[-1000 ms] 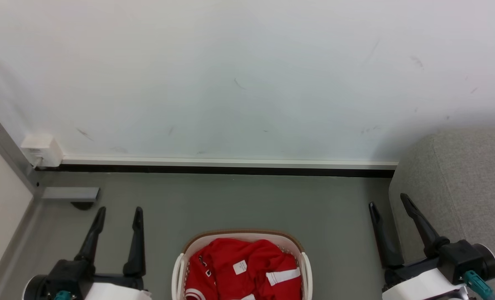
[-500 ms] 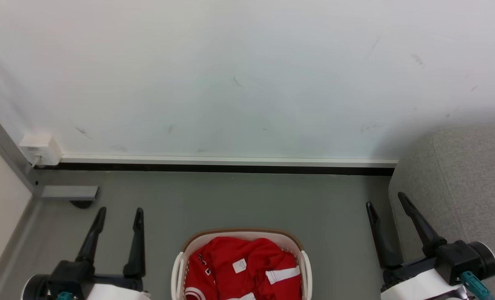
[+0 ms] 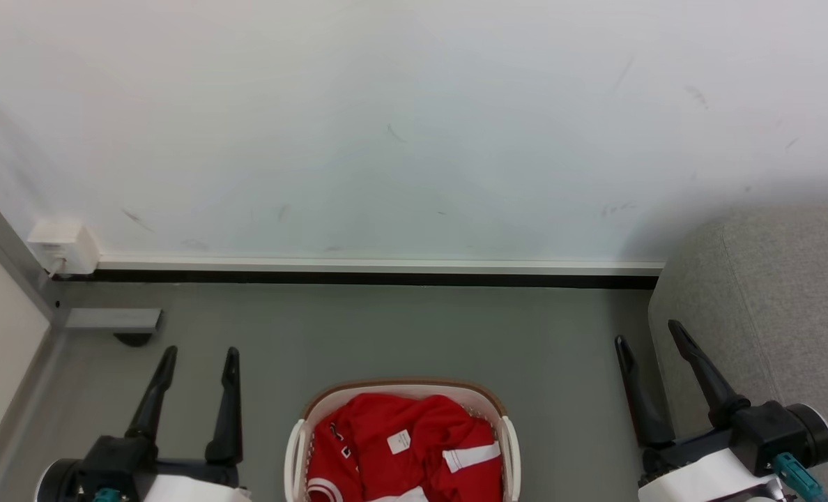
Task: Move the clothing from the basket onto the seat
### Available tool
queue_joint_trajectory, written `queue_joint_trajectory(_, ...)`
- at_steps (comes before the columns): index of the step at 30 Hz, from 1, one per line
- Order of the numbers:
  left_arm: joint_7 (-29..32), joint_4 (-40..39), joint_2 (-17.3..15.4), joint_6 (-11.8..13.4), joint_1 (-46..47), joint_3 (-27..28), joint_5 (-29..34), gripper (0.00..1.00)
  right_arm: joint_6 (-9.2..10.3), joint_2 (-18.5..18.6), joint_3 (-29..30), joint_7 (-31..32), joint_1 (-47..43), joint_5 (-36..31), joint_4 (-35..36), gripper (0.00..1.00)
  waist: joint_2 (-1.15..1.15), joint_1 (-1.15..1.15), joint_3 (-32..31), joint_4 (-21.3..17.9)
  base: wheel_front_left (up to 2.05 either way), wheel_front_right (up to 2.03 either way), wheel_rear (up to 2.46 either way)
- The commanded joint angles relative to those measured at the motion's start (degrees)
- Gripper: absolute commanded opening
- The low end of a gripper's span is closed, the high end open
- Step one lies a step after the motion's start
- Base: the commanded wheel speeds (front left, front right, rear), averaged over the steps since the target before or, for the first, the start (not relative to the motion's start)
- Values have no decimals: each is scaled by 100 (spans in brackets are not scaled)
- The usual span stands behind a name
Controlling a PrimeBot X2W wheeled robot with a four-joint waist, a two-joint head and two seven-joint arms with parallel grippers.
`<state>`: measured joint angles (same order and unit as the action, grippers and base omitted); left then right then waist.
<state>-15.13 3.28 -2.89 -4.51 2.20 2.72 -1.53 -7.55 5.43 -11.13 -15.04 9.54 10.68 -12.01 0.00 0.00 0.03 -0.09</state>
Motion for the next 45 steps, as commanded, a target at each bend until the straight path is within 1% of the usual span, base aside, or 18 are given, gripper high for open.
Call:
queue_joint_trajectory(1,-4,0,-22,-3,5,12,-40,100,12,4,12,-21,67,63,26,100,0,0,7,-4,0,0,0)
queue_joint_trajectory(11,-4,25,-14,-27,36,22,-113,100,12,-34,77,-21,89,107,35,100,0,0,98,-48,0,0,0)
queue_joint_trajectory(16,-4,17,-12,-56,91,39,-146,100,12,-69,98,-21,175,127,81,100,0,0,262,-105,0,0,0)
queue_joint_trajectory(26,-4,37,-11,-151,510,29,-127,100,12,-126,148,-21,527,110,267,100,0,0,958,-236,0,0,0)
queue_joint_trajectory(34,-4,88,-64,-232,995,7,-141,100,12,-149,31,-20,901,58,416,100,0,0,1634,-368,0,0,0)
queue_joint_trajectory(45,-4,368,-204,-292,1673,-175,-191,100,12,-166,307,-13,1256,-22,776,100,0,0,2544,-513,0,0,0)
